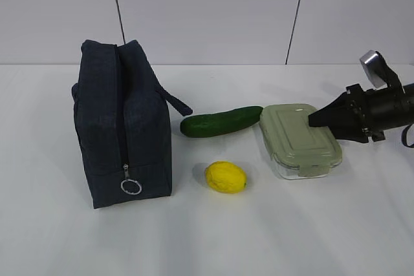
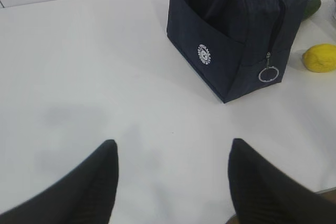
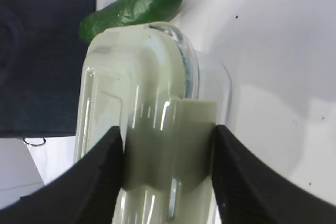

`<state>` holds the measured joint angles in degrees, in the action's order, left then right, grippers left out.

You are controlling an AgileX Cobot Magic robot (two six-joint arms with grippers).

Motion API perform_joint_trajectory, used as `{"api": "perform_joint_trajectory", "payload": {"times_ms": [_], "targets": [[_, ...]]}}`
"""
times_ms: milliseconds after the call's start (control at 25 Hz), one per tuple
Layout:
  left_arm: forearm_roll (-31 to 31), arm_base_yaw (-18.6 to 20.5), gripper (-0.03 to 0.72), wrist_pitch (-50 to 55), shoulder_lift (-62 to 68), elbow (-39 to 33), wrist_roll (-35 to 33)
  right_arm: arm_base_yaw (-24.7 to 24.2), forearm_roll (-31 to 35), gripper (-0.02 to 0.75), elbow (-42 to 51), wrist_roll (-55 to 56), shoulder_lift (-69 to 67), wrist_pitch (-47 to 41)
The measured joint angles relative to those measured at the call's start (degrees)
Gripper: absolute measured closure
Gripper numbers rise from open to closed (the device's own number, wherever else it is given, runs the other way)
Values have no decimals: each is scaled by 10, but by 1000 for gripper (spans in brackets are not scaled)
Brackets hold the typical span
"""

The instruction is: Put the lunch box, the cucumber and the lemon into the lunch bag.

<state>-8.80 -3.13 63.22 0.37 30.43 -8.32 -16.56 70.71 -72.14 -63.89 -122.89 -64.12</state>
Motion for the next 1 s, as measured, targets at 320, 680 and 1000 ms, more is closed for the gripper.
{"api": "perform_joint_trajectory", "payload": {"times_ms": [320, 680, 1000], "targets": [[0, 0, 223, 0, 0, 0, 0, 0, -45, 339, 0, 82, 68, -6], [0, 0, 223, 0, 0, 0, 0, 0, -78, 339, 0, 174, 178, -21], [0, 0, 223, 0, 0, 0, 0, 0, -88, 339, 0, 210, 236, -30]]}}
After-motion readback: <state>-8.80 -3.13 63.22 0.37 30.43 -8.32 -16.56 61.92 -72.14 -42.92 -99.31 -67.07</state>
